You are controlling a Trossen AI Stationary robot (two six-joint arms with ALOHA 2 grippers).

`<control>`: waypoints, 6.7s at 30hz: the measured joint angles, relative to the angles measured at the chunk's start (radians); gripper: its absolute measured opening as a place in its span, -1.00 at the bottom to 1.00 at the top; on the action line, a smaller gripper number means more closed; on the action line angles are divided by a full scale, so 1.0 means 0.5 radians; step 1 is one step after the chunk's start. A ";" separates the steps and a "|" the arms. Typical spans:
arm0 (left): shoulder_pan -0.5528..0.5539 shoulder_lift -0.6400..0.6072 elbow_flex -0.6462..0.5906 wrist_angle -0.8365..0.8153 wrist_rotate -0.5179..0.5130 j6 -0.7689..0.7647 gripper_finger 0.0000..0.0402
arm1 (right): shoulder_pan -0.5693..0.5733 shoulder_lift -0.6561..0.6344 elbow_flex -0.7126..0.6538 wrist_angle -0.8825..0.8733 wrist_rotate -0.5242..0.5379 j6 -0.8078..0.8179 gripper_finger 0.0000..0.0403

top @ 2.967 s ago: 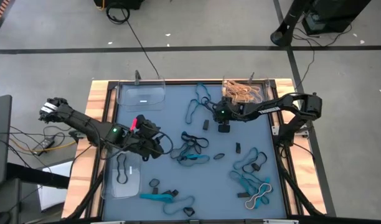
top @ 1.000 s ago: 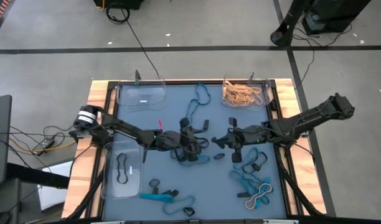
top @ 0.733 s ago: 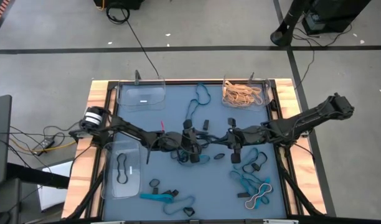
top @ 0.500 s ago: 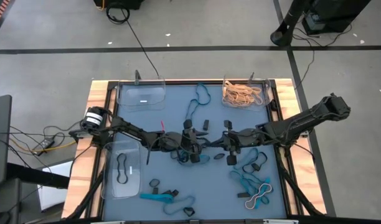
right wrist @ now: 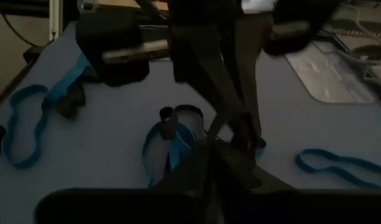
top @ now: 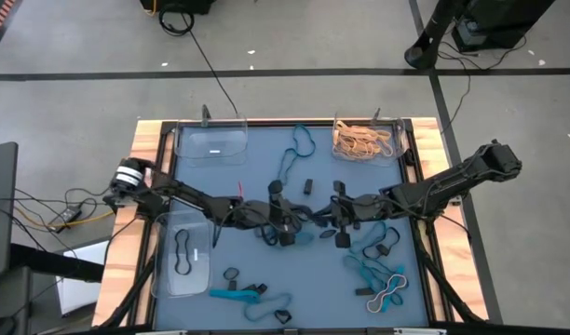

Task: Sort rubber bands into baskets
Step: Put the big black rubber band into the bottom left transparent bin, then put the small black rubber band into the bottom left transparent bin

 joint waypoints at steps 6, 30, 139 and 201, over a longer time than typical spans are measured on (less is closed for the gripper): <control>-0.078 -0.279 0.001 -0.448 -0.227 -0.139 -0.98 | -0.001 0.000 0.000 0.042 0.064 0.028 -0.49; -0.857 -1.377 0.001 -2.494 -0.089 -1.662 -0.96 | -0.008 0.565 0.000 0.628 0.102 0.270 0.01; -0.647 -0.403 -0.108 -0.824 -0.779 -0.531 -0.30 | -0.203 0.855 -0.001 1.638 -0.826 -0.071 -0.92; -0.322 -0.290 -0.109 -0.694 0.109 -0.351 -0.52 | -0.089 0.855 0.000 1.677 -0.601 -0.050 -0.91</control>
